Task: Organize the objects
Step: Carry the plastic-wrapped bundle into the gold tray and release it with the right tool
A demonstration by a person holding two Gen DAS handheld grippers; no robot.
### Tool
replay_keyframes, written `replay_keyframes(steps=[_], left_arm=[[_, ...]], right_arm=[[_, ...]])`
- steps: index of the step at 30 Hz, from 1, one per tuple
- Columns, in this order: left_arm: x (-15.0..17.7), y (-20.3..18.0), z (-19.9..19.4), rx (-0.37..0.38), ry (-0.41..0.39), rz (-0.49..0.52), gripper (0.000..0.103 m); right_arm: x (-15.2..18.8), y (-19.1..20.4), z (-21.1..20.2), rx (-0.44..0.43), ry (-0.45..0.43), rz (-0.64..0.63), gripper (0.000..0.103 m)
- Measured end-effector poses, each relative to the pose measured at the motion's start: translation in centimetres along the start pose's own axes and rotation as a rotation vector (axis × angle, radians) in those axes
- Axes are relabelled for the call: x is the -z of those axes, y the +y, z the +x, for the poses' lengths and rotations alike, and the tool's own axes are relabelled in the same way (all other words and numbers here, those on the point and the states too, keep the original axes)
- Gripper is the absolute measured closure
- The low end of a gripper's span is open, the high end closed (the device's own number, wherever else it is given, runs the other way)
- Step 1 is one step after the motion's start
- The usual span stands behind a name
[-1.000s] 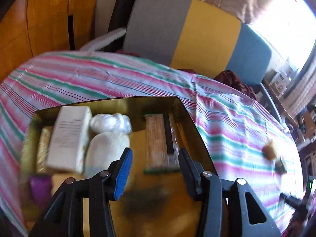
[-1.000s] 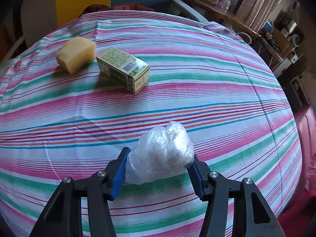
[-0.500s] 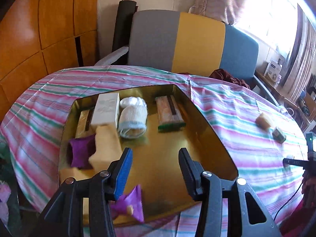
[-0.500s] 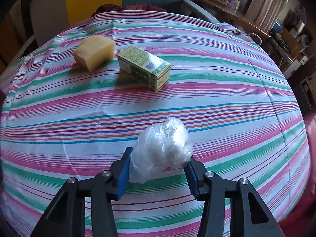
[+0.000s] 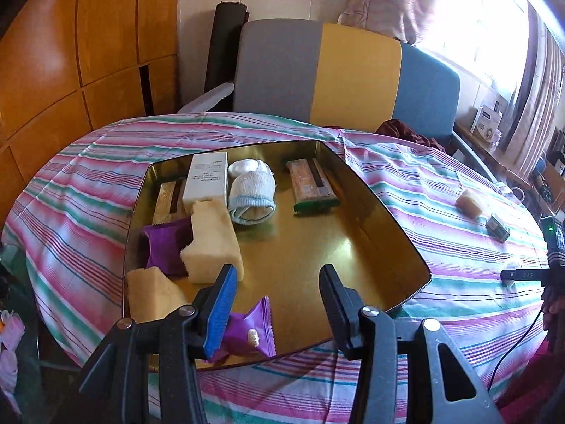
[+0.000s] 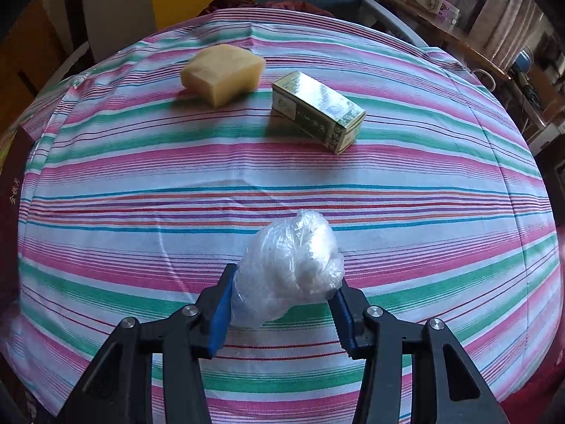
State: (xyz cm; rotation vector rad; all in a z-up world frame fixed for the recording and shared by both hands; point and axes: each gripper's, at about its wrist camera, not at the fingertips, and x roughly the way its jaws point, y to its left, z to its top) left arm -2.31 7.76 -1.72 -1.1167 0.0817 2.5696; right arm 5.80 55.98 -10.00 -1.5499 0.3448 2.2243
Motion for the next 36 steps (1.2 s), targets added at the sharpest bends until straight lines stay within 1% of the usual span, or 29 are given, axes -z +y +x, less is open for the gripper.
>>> replay_keyframes(steps=[3,6,10,14,18,22,28,31,36], left_arm=[[0.1,0.2,0.1,0.005,0.004,-0.004,0.054],[0.3,0.4,0.0,0.008,0.005,-0.005,0.054],[0.4,0.9,-0.2,0.009,0.004,-0.016,0.054],[0.5,1.4,-0.2,0.006,0.006,-0.028,0.054],[0.7,2.0,-0.3,0.003,0.010,-0.042,0.054],[0.6,3.1,-0.6,-0.001,0.001,-0.068,0.054],[0.4,5.4,-1.4,-0.031,-0.018,-0.117,0.054],[0.3,6.6,-1.8,-0.045,-0.028,-0.139,0.054],[0.5,8.1,-1.6,-0.064,-0.026,-0.171,0.054]], right_arm=[[0.2,0.9,-0.1,0.001,0.003,-0.021,0.053],[0.3,2.0,-0.4,-0.015,0.011,-0.037,0.053],[0.1,4.0,-1.6,-0.071,-0.013,-0.054,0.053],[-0.4,7.2,-3.4,-0.143,-0.056,-0.095,0.053],[-0.4,12.2,-6.3,-0.225,-0.106,-0.152,0.053],[-0.3,17.5,-8.9,-0.328,-0.146,-0.213,0.053],[-0.3,25.0,-10.9,-0.453,-0.171,-0.316,0.053],[-0.2,29.2,-10.8,-0.497,-0.162,-0.368,0.053],[-0.3,34.5,-8.4,-0.517,-0.110,-0.413,0.052]])
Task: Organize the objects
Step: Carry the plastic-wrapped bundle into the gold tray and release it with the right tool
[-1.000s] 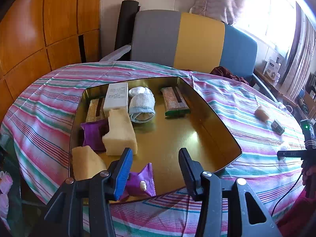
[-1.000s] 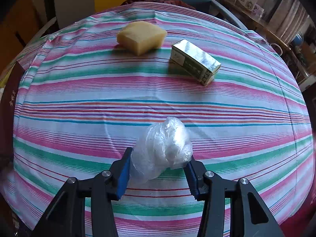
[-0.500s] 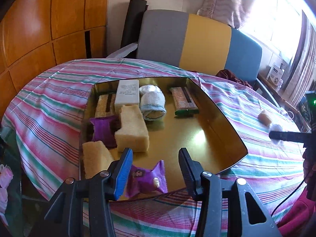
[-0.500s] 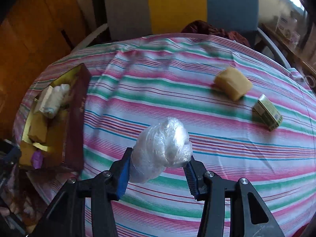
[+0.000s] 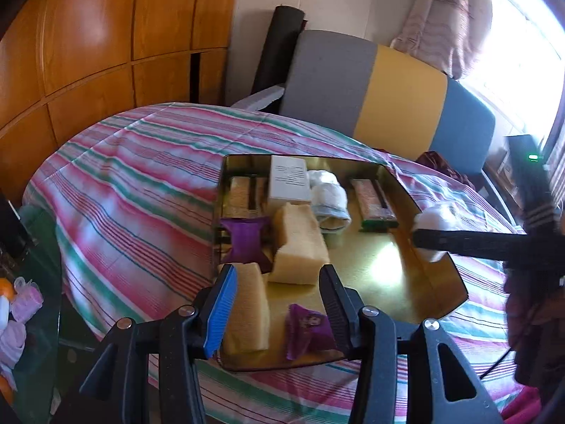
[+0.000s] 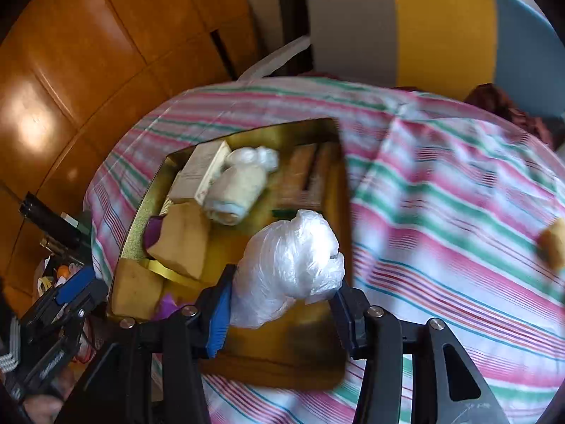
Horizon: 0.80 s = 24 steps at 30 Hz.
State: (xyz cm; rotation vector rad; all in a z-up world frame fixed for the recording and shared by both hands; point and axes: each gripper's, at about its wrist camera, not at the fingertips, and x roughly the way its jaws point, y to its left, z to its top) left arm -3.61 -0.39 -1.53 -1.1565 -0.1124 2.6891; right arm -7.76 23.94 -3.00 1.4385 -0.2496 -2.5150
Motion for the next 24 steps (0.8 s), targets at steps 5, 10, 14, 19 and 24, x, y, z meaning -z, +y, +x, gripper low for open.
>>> replay_keyframes(steps=[5,10,14,19,24], left_arm=[[0.3,0.7,0.8,-0.005,0.025,-0.017,0.054],[0.7,1.2,1.5,-0.008,0.048,-0.029,0.054],[0.7,1.3,1.8,-0.010,0.056,-0.032,0.054],[0.8,1.1,1.8,-0.016,0.053,-0.028,0.054],[0.7,0.5,1.2,-0.014,0.036,-0.008,0.054]], right_arm=[[-1.1,2.7,5.3,-0.024,0.088,-0.025,0.051],[-1.8,4.3,9.3,-0.019,0.123,-0.048,0.042],[-1.8,4.3,9.4,-0.064,0.112,-0.028,0.032],[-1.4,4.1,8.4,-0.079,0.090,-0.011,0.026],[-0.8,3.5,6.7,-0.066,0.061,0.002,0.022]])
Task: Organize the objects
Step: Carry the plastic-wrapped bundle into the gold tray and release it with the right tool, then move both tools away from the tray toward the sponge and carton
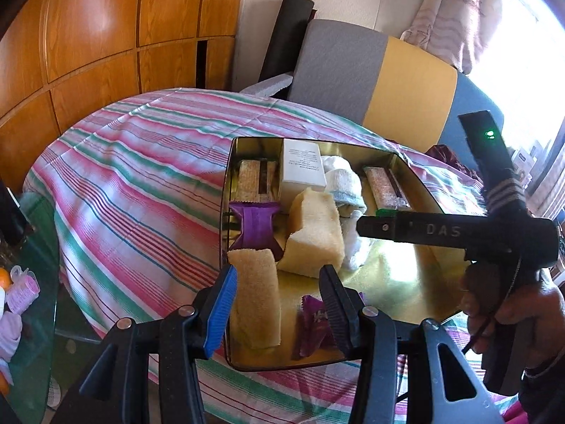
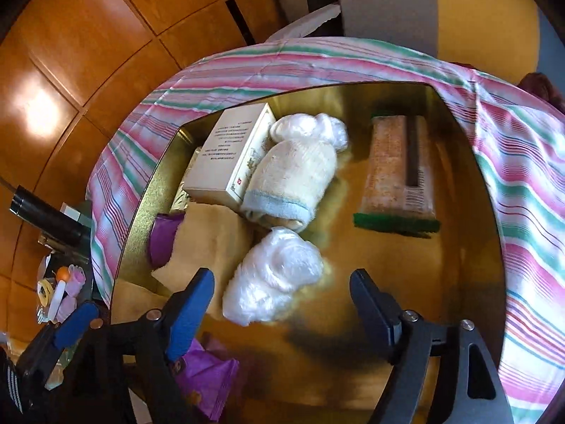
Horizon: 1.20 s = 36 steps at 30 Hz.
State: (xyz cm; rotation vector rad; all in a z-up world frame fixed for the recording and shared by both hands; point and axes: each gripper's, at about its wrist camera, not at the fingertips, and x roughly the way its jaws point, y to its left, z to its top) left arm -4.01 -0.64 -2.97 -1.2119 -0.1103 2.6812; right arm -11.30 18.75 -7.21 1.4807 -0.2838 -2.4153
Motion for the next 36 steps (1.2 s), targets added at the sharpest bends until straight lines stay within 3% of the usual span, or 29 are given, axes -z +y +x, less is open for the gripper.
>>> replay_keyframes(steps=[8,15,21,36], left_arm=[[-0.3,-1.3,-1.4,0.014,-0.038,0.041,0.054],[-0.2,-3.3,-2.5,0.034,-0.056,0.090,0.054],[-0.2,-6.2,-3.0,0.064,-0.065,0.160,0.054],[-0.4,-15.7,-2.5,0.155,-0.060,0.356,0.054]], right_arm=[[0.9,-0.7,-4.8,0.039,-0.092,-0.015,0.018],[2.5,-3.6,-9.3,0.088,-0.161,0.018,0.016],[4.6,-9.0,-13.1,0.163,-0.204,0.104,0.015],[8.8,-25.8,-21.7,0.377,-0.287,0.463,0.014]])
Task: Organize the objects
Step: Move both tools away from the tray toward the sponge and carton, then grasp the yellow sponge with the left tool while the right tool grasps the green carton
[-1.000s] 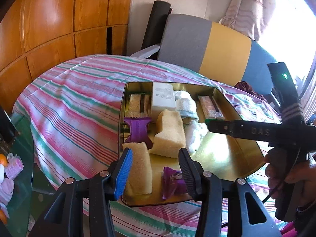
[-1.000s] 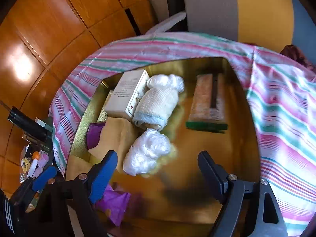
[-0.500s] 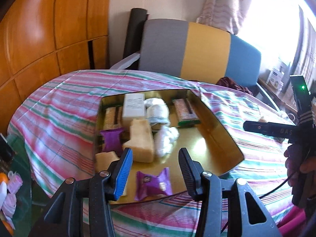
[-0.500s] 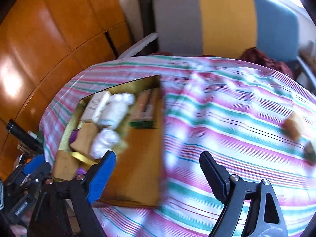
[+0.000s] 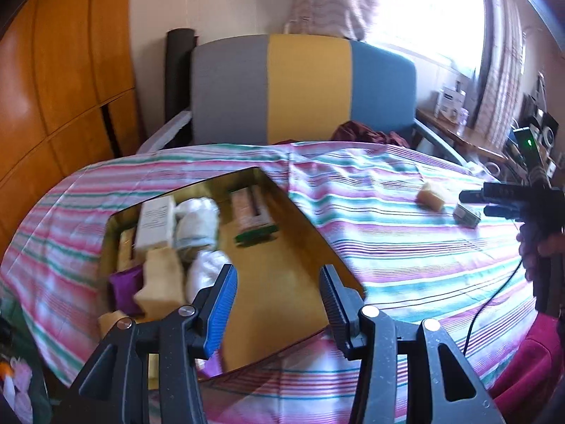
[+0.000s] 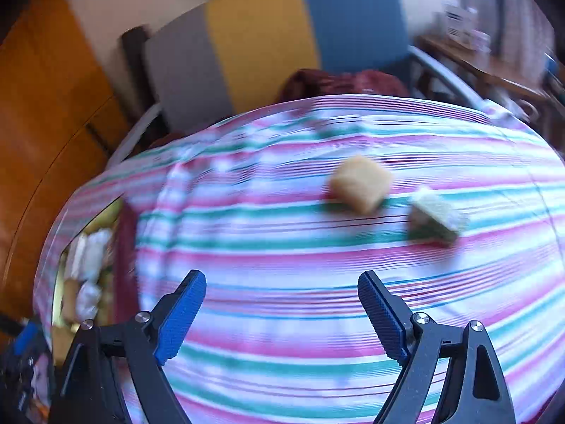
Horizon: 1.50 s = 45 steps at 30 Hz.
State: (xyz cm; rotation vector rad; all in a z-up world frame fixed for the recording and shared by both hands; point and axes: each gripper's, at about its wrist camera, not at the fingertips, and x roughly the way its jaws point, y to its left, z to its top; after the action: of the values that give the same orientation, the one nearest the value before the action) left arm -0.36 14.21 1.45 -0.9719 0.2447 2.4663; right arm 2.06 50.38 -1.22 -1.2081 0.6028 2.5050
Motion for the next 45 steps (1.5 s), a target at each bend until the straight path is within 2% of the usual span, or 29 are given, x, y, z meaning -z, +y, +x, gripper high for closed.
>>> replay_keyframes(steps=[10,15,18,20,24,28,30,32,34,36,39,45], left_arm=[[-1.7,-5.1,2.6,0.039,0.042,0.103,0.054],[-2.4,-7.3,4.2,0.055,0.070,0.147,0.054],[-2.9,-8.8,6.1,0.080,0.124,0.152,0.054],[-3.6,-9.9,7.7,0.113,0.169,0.135,0.054],[-5.0,-12.4,10.6,0.202,0.233,0.105,0.054],[-7.1,-15.8,13.4,0.279,0.270,0.106,0.054],[-8.1,-17.9,14.6,0.294,0.256,0.139,0.054],[-8.9,-20.1,16.0,0.311,0.248,0.215,0.050],[-9.6,-22.1,17.4,0.326,0.247,0.265,0.029],[-10.2,-24.2,18.7,0.346,0.238,0.330,0.023],[-10.9,-26.8,20.5,0.338,0.220,0.408,0.020],[-11.5,-30.3,24.5,0.345,0.243,0.494,0.018]], right_arm=[[-2.8,-8.5,1.4,0.127,-0.035,0.172,0.013],[-2.6,-11.7,2.5,0.129,-0.047,0.250,0.013],[-1.7,-13.4,3.2,0.124,-0.038,0.327,0.013],[-1.3,-15.0,3.3,0.124,-0.019,0.420,0.013],[-0.9,-17.4,2.0,0.144,-0.065,0.534,0.013],[-0.7,-18.7,1.3,0.132,-0.088,0.613,0.012],[-0.7,-18.8,1.2,0.124,-0.088,0.629,0.012],[-0.7,-18.7,1.3,0.106,-0.077,0.630,0.012],[-0.7,-18.6,1.4,0.097,-0.064,0.629,0.011],[-0.7,-18.5,1.7,0.080,-0.049,0.631,0.011],[-0.5,-18.6,1.8,0.055,-0.039,0.648,0.011],[-0.5,-18.6,1.9,0.039,-0.027,0.655,0.010]])
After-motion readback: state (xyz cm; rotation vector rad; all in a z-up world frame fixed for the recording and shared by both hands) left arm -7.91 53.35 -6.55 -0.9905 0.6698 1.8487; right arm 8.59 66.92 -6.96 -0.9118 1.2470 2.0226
